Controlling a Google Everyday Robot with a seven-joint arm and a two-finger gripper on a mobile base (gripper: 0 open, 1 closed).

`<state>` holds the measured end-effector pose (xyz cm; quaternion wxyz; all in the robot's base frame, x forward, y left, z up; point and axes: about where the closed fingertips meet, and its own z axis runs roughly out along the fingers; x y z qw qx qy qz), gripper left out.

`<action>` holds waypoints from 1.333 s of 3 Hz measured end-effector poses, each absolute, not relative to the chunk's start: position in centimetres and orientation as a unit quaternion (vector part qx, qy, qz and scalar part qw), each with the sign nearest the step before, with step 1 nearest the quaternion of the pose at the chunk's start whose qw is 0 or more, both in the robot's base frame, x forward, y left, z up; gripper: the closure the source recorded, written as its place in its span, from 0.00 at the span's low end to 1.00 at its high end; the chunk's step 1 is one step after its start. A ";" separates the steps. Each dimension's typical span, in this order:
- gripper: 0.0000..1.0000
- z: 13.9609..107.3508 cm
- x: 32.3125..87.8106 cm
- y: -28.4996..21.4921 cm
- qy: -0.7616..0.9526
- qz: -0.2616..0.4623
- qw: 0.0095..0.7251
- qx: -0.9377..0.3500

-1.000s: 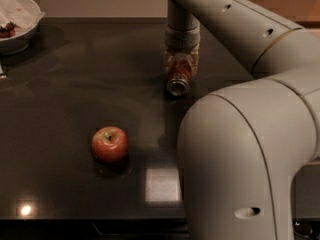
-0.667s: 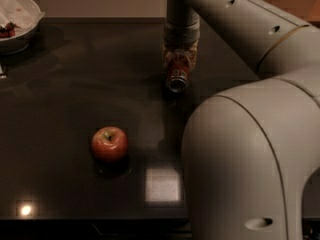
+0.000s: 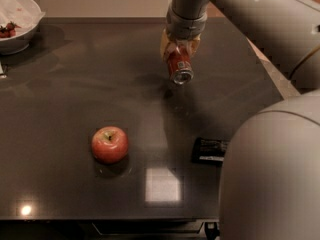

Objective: Place coke can upright

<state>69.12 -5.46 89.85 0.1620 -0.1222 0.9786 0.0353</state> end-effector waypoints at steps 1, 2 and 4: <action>1.00 91.1 69.0 -5.1 0.952 0.062 0.220 -0.202; 1.00 92.1 68.7 -4.7 0.919 0.091 0.274 -0.268; 1.00 93.6 67.4 -4.0 0.835 0.142 0.389 -0.363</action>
Offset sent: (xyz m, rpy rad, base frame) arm -0.0120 0.0119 0.0419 0.1628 -0.4137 0.5185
